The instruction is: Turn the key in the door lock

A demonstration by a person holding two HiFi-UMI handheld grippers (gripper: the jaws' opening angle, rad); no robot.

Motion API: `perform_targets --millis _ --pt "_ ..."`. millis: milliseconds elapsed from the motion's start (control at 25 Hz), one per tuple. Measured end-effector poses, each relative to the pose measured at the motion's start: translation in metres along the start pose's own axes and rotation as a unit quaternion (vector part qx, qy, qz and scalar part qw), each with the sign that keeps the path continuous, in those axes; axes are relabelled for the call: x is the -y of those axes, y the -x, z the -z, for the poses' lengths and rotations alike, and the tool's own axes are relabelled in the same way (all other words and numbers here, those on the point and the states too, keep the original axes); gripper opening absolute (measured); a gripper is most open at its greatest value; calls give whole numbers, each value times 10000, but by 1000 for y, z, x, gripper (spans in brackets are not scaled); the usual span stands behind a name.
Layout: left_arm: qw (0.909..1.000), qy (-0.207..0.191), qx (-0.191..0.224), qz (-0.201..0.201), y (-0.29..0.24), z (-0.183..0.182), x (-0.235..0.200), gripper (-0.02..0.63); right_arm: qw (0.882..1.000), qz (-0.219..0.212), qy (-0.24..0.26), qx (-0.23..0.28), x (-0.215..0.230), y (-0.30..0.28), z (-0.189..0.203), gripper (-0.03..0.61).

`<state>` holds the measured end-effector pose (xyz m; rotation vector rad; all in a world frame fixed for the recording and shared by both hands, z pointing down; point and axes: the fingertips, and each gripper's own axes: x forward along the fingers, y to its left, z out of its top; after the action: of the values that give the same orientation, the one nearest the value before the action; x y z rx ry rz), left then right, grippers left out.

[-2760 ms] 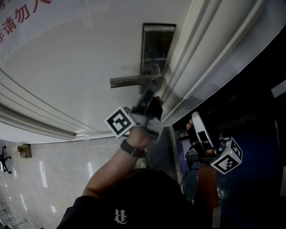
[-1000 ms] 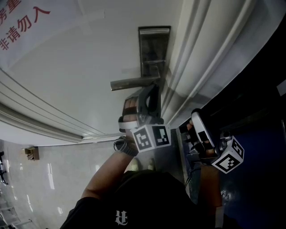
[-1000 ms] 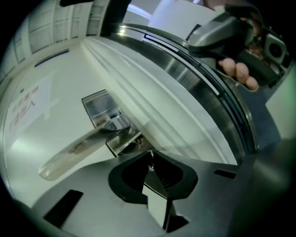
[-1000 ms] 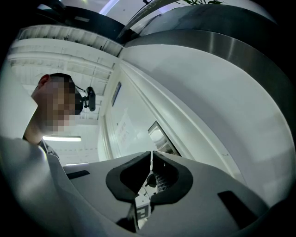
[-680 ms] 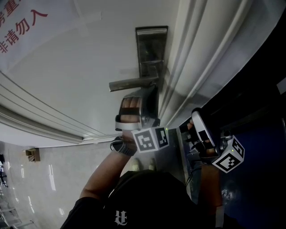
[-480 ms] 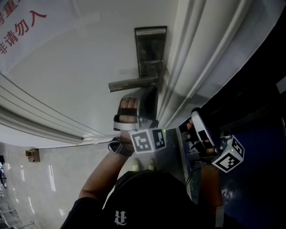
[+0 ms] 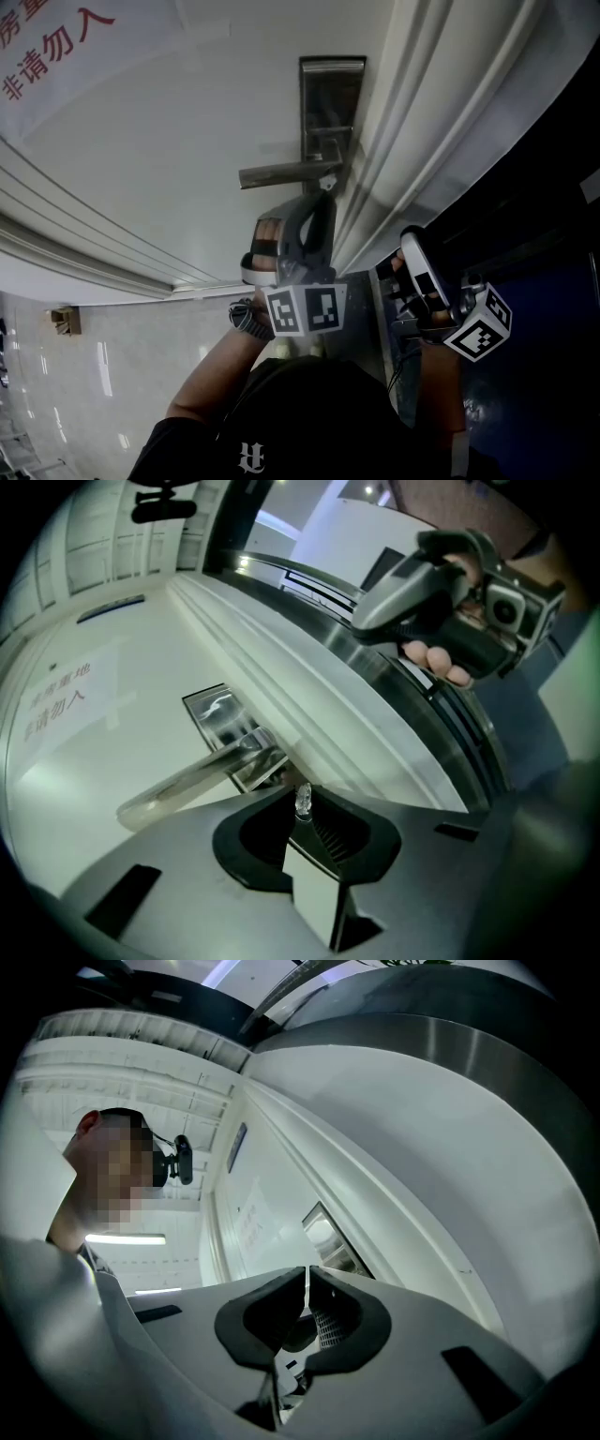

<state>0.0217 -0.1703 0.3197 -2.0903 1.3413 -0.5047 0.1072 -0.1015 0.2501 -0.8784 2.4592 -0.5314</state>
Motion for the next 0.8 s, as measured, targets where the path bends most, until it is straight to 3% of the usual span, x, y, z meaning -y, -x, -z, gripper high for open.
perform_targets --millis 80,160,200,280,360,400,520,680,720,800 --pt "9980 614 93 94 4 0 -1 35 10000 -3 5 -10 -1 -1 1 17" --pt "9863 1610 188 303 5 2 -2 35 10000 -8 13 -19 -2 -1 1 17" --pt "9731 2250 234 444 5 3 -3 35 10000 -12 15 -23 -2 -1 1 17" --pt "9322 3535 279 727 4 9 -5 35 10000 -19 20 -26 -4 -1 0 17" --pt "8818 4611 265 949 2 19 -3 53 10000 -19 30 -34 -4 -1 1 17" --pt "8517 5125 300 1052 1 23 -3 66 10000 -15 36 -42 -5 -1 1 17" --pt "7434 6530 537 1343 -2 28 -4 102 10000 -7 45 -54 -5 0 1 17" --pt "6096 7736 906 1477 -5 28 -8 115 10000 -12 53 -54 -5 1 -1 17" --pt "5814 7940 981 1479 -7 27 -9 117 10000 -13 50 -52 -5 1 -1 17" --pt "5374 8241 1069 1436 -10 27 -11 118 10000 -10 41 -47 -5 1 -1 17"
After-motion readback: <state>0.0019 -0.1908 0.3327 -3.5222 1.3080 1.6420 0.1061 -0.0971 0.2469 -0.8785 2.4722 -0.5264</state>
